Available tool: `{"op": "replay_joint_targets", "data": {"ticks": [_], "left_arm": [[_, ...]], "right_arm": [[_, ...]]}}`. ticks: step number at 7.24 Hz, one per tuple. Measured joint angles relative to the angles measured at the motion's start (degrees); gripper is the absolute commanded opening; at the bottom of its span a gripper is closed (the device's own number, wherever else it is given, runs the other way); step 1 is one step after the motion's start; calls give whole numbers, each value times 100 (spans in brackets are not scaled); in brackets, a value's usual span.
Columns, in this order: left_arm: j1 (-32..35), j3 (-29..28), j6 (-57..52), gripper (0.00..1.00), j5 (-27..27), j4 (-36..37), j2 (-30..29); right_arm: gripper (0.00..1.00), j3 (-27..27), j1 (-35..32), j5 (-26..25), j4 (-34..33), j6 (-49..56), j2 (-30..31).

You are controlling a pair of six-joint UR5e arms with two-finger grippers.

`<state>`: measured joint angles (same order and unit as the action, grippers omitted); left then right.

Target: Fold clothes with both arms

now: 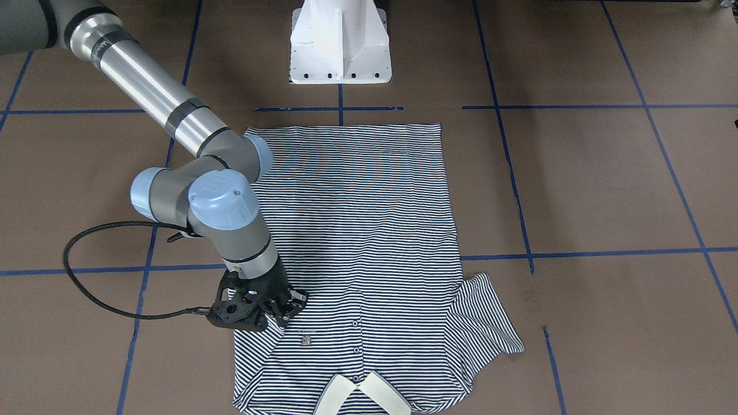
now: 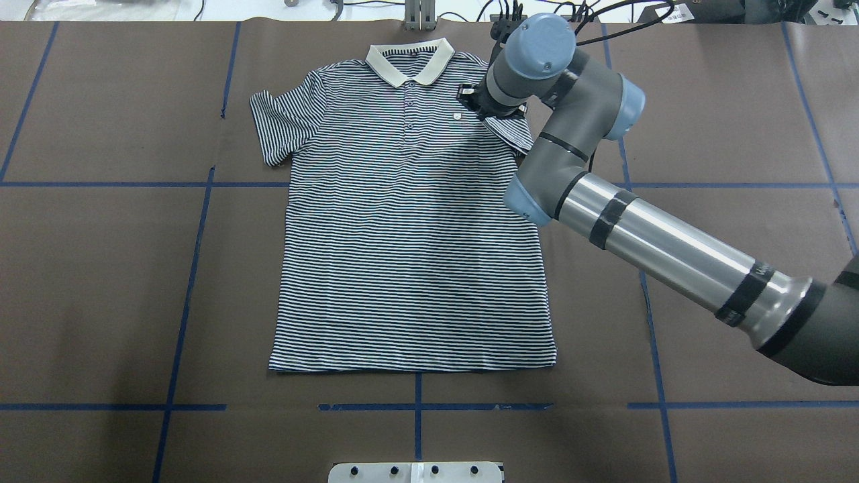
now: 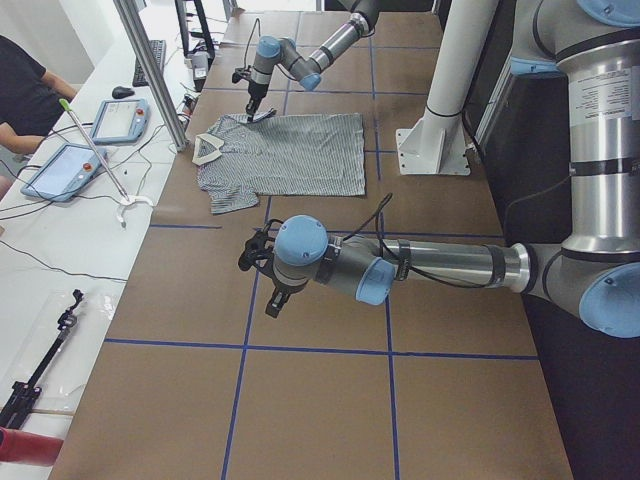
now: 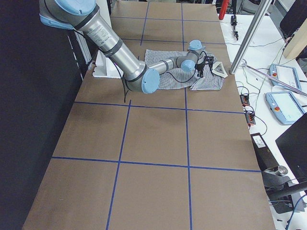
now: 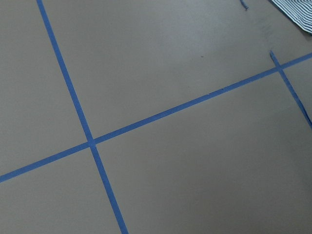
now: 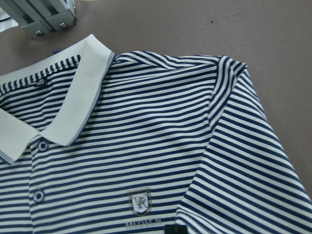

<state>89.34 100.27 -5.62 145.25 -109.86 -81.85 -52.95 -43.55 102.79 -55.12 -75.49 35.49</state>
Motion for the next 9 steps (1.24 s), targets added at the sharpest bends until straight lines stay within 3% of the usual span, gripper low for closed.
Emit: {"op": "replay_joint_targets", "data": {"ticks": [3, 4, 7, 9], "left_arm": [[-3, 5, 0, 100, 22, -2, 2], [-6, -1, 0, 100, 42, -8, -12], [-25, -65, 151, 100, 399, -203, -142], [-206, -144, 844, 100, 462, -511, -547]], "right_arm": [[0, 1086, 71, -506, 17, -7, -684], [98, 1265, 73, -612, 22, 23, -779], [100, 1134, 73, -834, 28, 57, -767], [100, -106, 39, -676, -66, -7, -138]]}}
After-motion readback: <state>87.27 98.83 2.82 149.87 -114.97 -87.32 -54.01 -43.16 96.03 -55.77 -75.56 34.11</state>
